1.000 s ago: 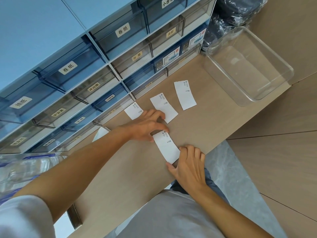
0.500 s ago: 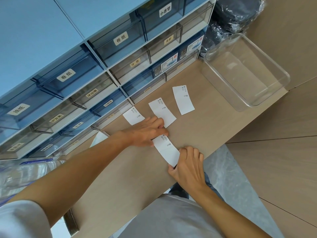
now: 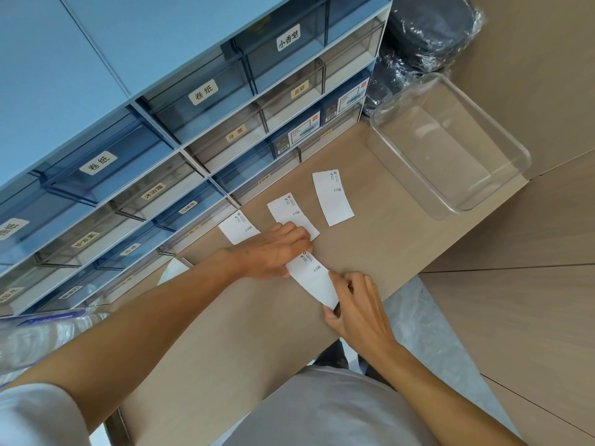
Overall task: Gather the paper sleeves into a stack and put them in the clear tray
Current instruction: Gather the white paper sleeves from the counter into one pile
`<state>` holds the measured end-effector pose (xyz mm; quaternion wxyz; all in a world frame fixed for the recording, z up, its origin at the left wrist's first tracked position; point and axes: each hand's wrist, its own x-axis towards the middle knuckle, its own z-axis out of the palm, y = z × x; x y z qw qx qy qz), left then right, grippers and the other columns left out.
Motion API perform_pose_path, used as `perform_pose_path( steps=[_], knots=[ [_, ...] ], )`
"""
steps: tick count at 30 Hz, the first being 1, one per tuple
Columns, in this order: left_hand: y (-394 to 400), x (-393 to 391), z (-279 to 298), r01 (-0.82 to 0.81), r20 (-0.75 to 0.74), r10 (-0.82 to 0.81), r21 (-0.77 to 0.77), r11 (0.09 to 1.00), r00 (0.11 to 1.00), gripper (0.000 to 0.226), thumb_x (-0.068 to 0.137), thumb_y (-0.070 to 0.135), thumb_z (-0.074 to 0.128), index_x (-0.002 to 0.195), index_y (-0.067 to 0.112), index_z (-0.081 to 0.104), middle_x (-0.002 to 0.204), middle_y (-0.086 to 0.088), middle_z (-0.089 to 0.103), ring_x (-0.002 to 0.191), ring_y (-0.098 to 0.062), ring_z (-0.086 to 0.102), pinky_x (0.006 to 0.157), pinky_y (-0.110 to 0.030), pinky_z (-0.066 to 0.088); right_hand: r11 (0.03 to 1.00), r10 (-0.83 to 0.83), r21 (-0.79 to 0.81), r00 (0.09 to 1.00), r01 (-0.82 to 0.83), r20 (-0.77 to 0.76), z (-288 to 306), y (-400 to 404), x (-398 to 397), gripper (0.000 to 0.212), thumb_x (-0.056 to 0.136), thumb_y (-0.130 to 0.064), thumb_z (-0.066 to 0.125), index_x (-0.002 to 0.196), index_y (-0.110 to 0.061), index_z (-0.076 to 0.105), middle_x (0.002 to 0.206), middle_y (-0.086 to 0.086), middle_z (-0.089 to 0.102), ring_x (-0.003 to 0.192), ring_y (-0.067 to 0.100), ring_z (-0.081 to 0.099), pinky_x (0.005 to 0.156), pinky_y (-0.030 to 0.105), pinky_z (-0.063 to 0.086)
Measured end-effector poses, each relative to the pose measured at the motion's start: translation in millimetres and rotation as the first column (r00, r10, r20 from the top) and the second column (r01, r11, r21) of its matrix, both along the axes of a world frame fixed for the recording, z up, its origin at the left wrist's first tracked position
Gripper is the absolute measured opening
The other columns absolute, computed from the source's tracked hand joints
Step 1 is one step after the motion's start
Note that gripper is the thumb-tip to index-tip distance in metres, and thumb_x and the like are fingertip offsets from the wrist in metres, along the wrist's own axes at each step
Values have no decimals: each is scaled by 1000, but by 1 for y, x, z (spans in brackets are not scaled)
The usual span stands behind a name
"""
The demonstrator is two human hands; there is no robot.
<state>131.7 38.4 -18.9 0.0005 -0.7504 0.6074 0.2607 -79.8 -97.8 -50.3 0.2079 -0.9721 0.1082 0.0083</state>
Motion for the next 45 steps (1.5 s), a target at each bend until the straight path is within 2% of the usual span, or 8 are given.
perform_pose_path(
  steps=[6, 11, 14, 18, 26, 33, 41, 45],
  knots=[
    [-26, 11, 9, -219, -254, 222, 40, 975, 941, 62, 85, 11, 71, 140, 19, 43, 133, 0, 47, 119, -20, 41, 99, -32, 37, 1000, 4, 30, 997, -7, 77, 0, -30, 6, 61, 72, -22, 80, 129, -12, 59, 102, 15, 55, 91, 28, 52, 63, 36, 55],
    [-51, 19, 19, -537, -558, 566, 237, 809, 607, 60, 91, 0, 61, 145, 21, 43, 144, -10, 50, 130, -27, 48, 98, -22, 37, 997, -68, 32, 988, 64, 141, 1, -47, 25, 61, 71, -21, 82, 128, -13, 61, 101, 14, 55, 89, 28, 53, 63, 34, 55],
    [-60, 25, 19, -622, -666, 589, 233, 747, 458, 65, 88, -12, 61, 142, 18, 44, 131, -18, 52, 113, -28, 55, 83, -17, 53, 994, -112, 28, 978, 109, 176, 1, -53, 40, 60, 70, -22, 84, 126, -12, 63, 98, 14, 55, 86, 27, 53, 62, 34, 54],
    [-66, 38, 21, -799, -707, 654, 215, 561, 269, 63, 84, -16, 63, 138, 11, 46, 115, -27, 56, 91, -24, 59, 80, -23, 56, 983, -181, 25, 963, 180, 202, 3, -57, 64, 59, 73, -26, 82, 127, -13, 62, 95, 12, 53, 84, 24, 49, 61, 32, 50],
    [-59, 38, 21, -982, -675, 733, 178, 56, -81, 36, 92, -6, 55, 123, 11, 58, 99, -10, 66, 90, -22, 62, 73, -22, 50, 951, -291, -52, 941, 304, 174, 2, -52, 124, 49, 70, -31, 81, 113, -11, 65, 82, 12, 50, 75, 29, 48, 63, 40, 42],
    [-42, 0, 17, -984, -688, 703, 141, -109, -177, 37, 90, -5, 52, 109, 25, 63, 98, -4, 67, 99, -28, 65, 84, -41, 53, 936, -309, -150, 947, 320, 90, -5, -42, 140, 46, 70, -34, 75, 109, -14, 62, 82, 12, 49, 77, 31, 47, 66, 39, 36],
    [-23, -24, 18, -941, -756, 571, 185, -282, -320, 34, 85, -4, 55, 110, 17, 65, 90, -3, 68, 91, -25, 67, 87, -42, 54, 914, -378, -139, 924, 382, 49, -4, -37, 140, 43, 68, -32, 73, 107, -15, 61, 94, 14, 54, 81, 32, 47, 68, 39, 37],
    [-9, -32, 18, -926, -764, 548, 173, -334, -340, 27, 91, -2, 54, 110, 15, 63, 89, -3, 71, 84, -23, 66, 73, -30, 53, 903, -399, -140, 914, 406, 74, -2, -38, 149, 45, 67, -35, 73, 105, -14, 60, 102, 16, 55, 84, 33, 48, 69, 40, 38]
  ],
)
